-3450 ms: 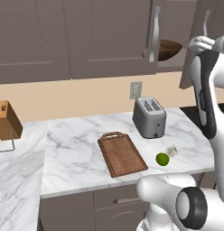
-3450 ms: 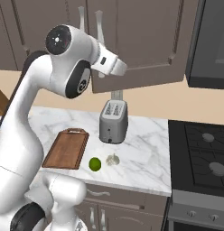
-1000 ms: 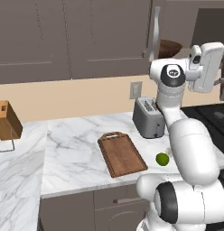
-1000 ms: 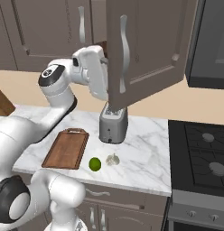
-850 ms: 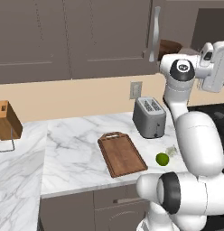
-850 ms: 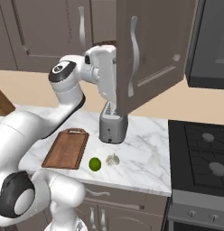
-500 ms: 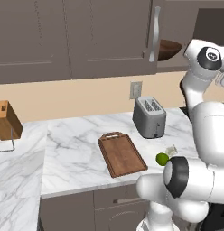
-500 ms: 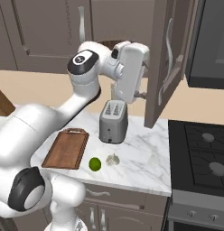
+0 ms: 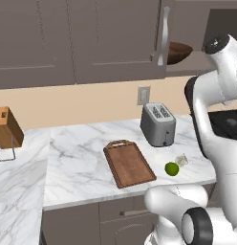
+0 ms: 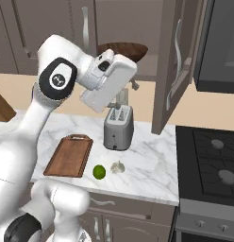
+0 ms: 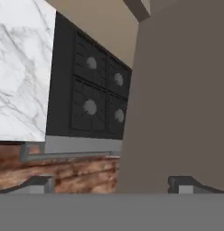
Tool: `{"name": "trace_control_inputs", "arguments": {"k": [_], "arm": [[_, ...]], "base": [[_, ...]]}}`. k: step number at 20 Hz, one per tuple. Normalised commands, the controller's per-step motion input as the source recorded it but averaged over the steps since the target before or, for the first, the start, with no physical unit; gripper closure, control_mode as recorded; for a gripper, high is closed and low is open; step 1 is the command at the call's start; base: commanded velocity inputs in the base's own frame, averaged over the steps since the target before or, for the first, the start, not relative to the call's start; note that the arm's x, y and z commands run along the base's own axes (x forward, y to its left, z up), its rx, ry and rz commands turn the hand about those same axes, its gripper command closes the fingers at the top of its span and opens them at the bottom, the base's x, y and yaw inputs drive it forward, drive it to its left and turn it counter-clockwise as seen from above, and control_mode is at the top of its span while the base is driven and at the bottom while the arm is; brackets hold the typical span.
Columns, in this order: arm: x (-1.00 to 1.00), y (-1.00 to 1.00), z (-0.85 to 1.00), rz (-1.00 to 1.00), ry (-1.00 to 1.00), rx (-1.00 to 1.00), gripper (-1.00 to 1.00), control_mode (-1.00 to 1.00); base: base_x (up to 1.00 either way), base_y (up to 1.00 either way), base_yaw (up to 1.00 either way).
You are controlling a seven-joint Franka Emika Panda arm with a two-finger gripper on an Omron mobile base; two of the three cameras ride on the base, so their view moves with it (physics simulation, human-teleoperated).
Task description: Open the cabinet. Place the bowl and condiment on the counter. Then place the lime and garlic on the cutting board.
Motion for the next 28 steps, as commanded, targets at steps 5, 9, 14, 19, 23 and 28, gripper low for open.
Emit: {"name": "trace_control_inputs", "arguments": {"k": [5,9,14,19,23,28], "arm": [[0.14,0.62,0.05,0.67,-0.15,0.41,-1.0,-1.0],[0.35,0.69,0.39,0.54,-0.15,0.41,-1.0,-1.0],[0.25,1.0,0.56,0.33,-0.12,0.29,-1.0,-1.0],[0.46,1.0,0.38,0.14,-0.24,0.27,-1.0,-1.0],[0.55,0.64,0.1,-0.11,-0.24,0.28,-1.0,-1.0],[0.55,0.26,0.15,-0.28,-0.09,0.23,-1.0,-1.0]], "base": [[0.0,0.0,0.0],[0.0,0.0,0.0],[0.0,0.0,0.0],[0.0,0.0,0.0],[0.0,0.0,0.0],[0.0,0.0,0.0]]}}
